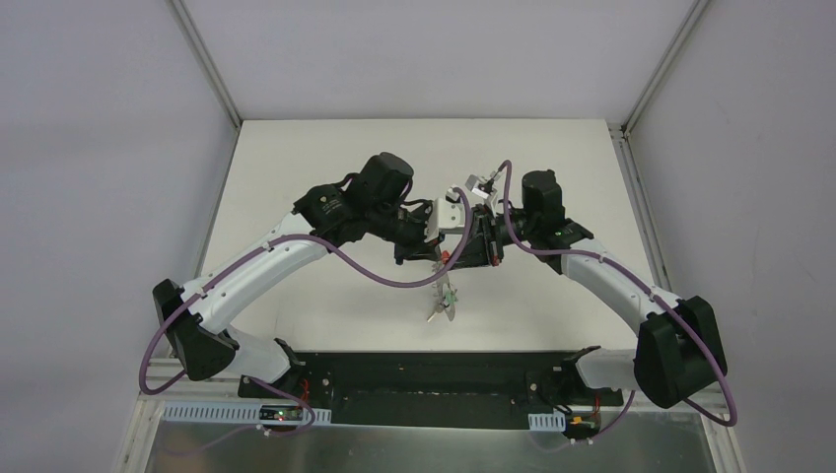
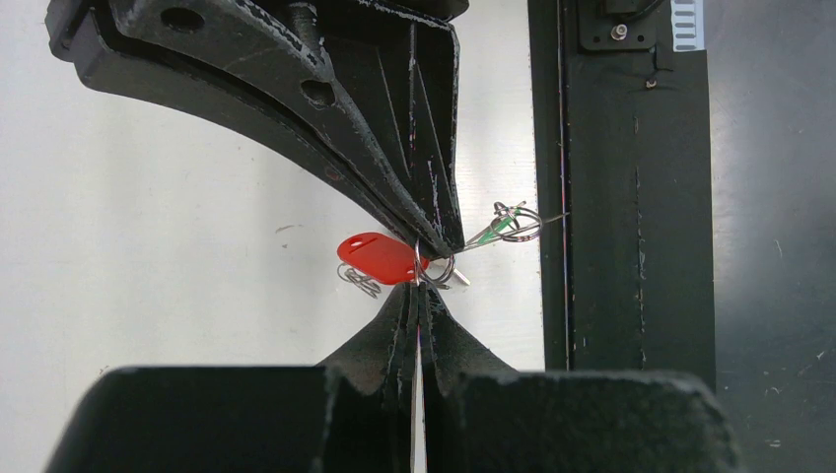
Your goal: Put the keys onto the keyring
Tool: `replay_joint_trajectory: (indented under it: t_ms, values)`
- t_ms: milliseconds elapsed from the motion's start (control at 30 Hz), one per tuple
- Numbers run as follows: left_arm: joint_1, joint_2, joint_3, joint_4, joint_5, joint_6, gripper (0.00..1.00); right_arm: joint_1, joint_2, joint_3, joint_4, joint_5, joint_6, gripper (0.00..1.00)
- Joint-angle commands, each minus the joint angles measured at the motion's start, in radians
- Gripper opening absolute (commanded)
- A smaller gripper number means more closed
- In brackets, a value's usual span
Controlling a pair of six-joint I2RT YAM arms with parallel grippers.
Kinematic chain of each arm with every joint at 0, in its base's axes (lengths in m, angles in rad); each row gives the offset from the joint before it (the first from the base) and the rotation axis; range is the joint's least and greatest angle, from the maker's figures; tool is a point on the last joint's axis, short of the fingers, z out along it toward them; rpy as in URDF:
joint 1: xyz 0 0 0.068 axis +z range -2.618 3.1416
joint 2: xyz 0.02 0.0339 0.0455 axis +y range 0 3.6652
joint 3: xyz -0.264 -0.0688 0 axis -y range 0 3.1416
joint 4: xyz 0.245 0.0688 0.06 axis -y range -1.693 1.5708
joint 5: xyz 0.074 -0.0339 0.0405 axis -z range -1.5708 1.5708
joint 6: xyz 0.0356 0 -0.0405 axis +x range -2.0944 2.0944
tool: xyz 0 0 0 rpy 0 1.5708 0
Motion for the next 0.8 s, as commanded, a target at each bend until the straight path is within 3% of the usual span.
replay_joint_trajectory:
  t_ms: [0,767]
  values:
    - [-0.012,0.005,0.015,-0.007,0.030,0.016,0.00,0.003,-0.014,0.031,0.031,-0.051,-0.019,0.00]
    - [-0.022,-0.002,0.000,-0.052,0.049,0.087,0.00,-0.016,-0.029,0.033,0.031,-0.037,-0.014,0.00]
